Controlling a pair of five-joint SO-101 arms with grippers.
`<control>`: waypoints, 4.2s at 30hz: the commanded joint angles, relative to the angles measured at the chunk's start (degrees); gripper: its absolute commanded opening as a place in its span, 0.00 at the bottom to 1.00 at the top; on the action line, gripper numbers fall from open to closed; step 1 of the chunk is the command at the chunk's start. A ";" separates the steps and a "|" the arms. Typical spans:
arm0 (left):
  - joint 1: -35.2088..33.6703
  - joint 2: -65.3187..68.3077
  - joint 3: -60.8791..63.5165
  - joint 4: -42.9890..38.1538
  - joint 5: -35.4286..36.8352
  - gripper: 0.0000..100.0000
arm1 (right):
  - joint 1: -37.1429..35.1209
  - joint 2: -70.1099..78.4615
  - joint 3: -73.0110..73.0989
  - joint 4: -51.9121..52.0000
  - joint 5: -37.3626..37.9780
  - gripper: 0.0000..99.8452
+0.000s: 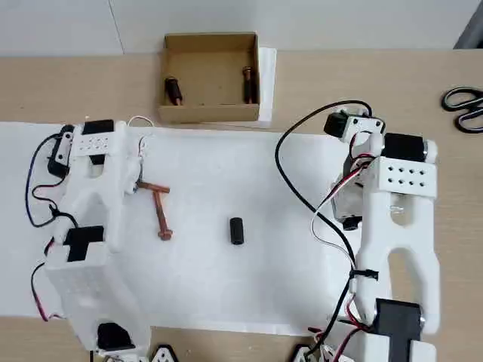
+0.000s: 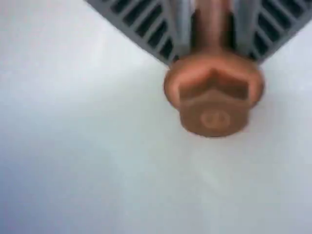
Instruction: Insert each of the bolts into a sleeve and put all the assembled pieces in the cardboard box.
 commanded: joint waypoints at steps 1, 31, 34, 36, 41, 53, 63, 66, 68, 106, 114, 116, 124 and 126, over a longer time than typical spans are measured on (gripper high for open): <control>0.88 -1.32 -9.19 8.70 -0.62 0.01 | -0.31 -0.31 -2.37 -0.31 0.44 0.00; 16.35 -14.07 -39.34 23.65 -47.03 0.01 | -3.82 -5.93 -2.20 3.12 0.26 0.01; 19.25 -20.40 -33.45 23.65 -49.76 0.01 | -3.82 -13.05 0.44 3.03 0.26 0.01; 20.13 -24.18 -28.00 23.65 -51.52 0.01 | -4.00 -17.71 3.78 2.86 0.26 0.01; 20.31 -32.79 -13.32 23.65 -52.13 0.01 | -3.91 -27.03 11.87 2.68 0.62 0.01; 20.40 -56.35 6.20 21.71 -54.42 0.01 | -4.09 -43.30 21.54 -0.04 0.70 0.00; 19.87 -80.35 37.32 -0.53 -60.48 0.01 | -4.00 -55.52 32.00 -12.62 0.79 0.00; 19.87 -88.88 47.96 -10.55 -60.48 0.01 | -4.18 -58.33 37.01 -17.54 0.35 0.00; 19.87 -94.07 54.99 -17.23 -60.48 0.01 | -4.18 -59.91 40.00 -21.23 0.26 0.00; 27.25 -129.41 92.79 -55.30 -58.55 0.01 | -47.08 -93.49 80.44 -53.05 -13.45 0.00; 29.10 -129.41 92.97 -55.47 -53.36 0.01 | -47.08 -93.49 80.44 -57.10 -11.87 0.00; 30.77 -129.32 92.97 -55.47 -52.92 0.01 | -47.08 -93.49 81.14 -57.10 -10.90 0.00; 32.88 -129.23 92.70 -50.81 -51.78 0.01 | -46.81 -93.49 82.11 -57.10 -10.99 0.00; 32.97 -129.32 91.91 -47.65 -51.60 0.01 | -46.81 -93.49 82.11 -57.10 -10.99 0.00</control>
